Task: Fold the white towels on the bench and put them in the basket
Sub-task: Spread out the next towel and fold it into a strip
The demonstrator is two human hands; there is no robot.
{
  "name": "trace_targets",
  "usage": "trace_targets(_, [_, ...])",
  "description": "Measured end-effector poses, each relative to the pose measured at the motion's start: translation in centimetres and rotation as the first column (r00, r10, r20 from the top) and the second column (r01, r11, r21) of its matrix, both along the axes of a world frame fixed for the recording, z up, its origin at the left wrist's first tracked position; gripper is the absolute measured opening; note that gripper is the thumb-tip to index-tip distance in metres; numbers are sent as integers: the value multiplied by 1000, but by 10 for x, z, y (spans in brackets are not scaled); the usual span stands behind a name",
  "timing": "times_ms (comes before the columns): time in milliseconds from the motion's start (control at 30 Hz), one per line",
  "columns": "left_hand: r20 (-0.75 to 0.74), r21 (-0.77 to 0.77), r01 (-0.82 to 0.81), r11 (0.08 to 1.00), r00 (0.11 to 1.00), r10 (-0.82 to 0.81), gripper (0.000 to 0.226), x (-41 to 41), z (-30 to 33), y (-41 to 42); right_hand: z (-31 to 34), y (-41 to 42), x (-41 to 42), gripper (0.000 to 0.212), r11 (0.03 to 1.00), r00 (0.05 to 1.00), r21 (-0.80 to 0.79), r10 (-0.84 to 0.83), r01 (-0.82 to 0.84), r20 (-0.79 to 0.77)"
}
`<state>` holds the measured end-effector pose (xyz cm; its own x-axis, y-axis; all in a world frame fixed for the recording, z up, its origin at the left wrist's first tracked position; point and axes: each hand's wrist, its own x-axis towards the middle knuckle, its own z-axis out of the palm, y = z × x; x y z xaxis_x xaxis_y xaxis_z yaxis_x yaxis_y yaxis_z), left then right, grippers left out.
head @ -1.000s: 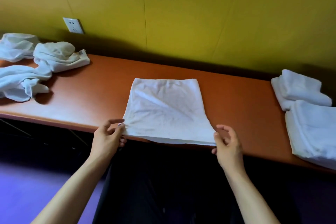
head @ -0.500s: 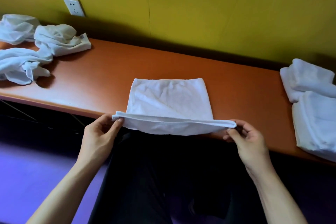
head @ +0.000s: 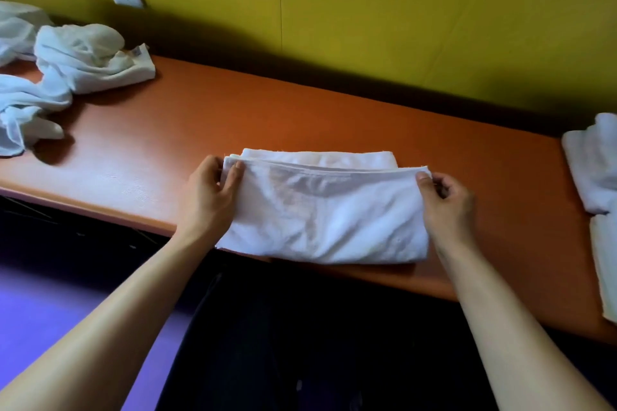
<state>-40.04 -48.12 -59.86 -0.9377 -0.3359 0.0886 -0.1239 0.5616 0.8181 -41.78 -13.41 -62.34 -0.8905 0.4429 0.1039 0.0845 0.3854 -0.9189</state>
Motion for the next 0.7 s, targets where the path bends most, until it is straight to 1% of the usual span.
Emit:
trace_targets(67, [15, -40, -18, 999, 1000, 19, 32, -20, -6, 1, -4, -1, -20, 13, 1000, 1000, 14, 4, -4, 3])
trace_targets(133, [15, -43, -33, 999, 999, 34, 31, -39, -11, 0, -6, 0, -40, 15, 999, 1000, 43, 6, -6, 0])
trace_targets(267, [17, -85, -48, 995, 999, 49, 32, -71, -26, -3, -12, 0, -76, 18, 995, 1000, 100, 9, -12, 25])
trace_targets(367, [60, -130, -67, 989, 995, 75, 31, -84, -42, -6, -25, -4, -90, 18, 990, 997, 135, 25, -34, 68])
trace_targets(433, [106, -136, -33, 990, 993, 48, 33, -85, -49, -7, -33, -6, -93, 16, 988, 995, 152, 17, -33, 103])
trace_targets(467, [134, -154, 15, 988, 991, 6, 37, -84, -50, -7, -34, -7, -90, 16, 986, 991, 163, 18, -39, 131])
trace_targets(500, [146, -225, 80, 971, 988, -47, 45, -80, -52, -6, -35, -7, -85, 22, 977, 990, 210, 16, -46, 143])
trace_targets(533, [142, -359, 130, 924, 986, -84, 54, -76, -52, -3, -34, -6, -80, 29, 947, 992, 317, 14, -53, 126])
trace_targets(567, [117, -510, 145, 848, 988, -98, 59, -69, -52, 2, -33, -6, -73, 34, 887, 996, 457, 27, -61, 79])
trace_targets(600, [69, -622, 139, 771, 990, -122, 58, -61, -50, 10, -30, -7, -67, 36, 807, 996, 585, 84, -75, 12])
trace_targets(633, [21, -675, 144, 724, 984, -177, 51, -52, -46, 21, -27, -10, -63, 36, 727, 982, 677, 187, -118, -30])
trace_targets(667, [-8, -676, 187, 713, 965, -261, 44, -43, -44, 33, -27, -12, -62, 35, 652, 952, 733, 305, -194, -20])
trace_targets(700, [-10, -643, 272, 716, 932, -363, 40, -34, -42, 46, -29, -15, -62, 34, 583, 912, 761, 409, -286, 30])
